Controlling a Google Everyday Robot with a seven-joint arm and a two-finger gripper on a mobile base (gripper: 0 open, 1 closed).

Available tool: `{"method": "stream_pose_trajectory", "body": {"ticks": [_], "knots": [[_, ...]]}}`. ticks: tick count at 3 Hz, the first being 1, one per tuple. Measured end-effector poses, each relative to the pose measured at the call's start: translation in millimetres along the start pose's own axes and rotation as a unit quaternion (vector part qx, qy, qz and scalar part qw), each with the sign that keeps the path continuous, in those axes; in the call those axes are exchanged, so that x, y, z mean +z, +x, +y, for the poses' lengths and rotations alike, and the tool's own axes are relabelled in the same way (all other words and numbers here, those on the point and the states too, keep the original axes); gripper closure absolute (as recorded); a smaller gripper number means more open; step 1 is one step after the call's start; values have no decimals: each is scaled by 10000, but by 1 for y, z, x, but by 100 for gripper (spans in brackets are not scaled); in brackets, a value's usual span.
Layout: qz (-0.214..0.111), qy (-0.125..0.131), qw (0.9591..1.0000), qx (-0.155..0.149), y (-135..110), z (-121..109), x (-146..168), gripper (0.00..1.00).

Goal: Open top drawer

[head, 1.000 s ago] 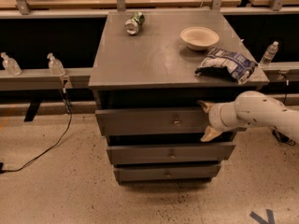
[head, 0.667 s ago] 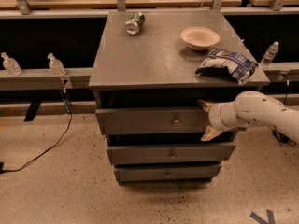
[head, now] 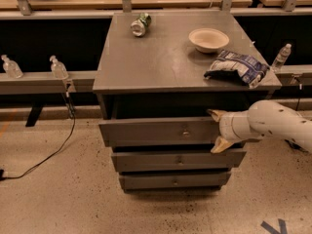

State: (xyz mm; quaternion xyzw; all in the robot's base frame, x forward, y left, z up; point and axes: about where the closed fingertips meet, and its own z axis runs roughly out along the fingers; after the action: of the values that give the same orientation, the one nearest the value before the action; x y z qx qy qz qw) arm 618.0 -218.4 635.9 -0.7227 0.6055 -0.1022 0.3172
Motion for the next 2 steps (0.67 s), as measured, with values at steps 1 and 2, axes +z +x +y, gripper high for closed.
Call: {"method": "stream_pose_trajectory", "body": {"ticks": [1, 2], "knots": [[-93, 107, 9999, -66, -19, 8, -21, 19], [-343, 469, 9977, -351, -70, 23, -86, 16]]}}
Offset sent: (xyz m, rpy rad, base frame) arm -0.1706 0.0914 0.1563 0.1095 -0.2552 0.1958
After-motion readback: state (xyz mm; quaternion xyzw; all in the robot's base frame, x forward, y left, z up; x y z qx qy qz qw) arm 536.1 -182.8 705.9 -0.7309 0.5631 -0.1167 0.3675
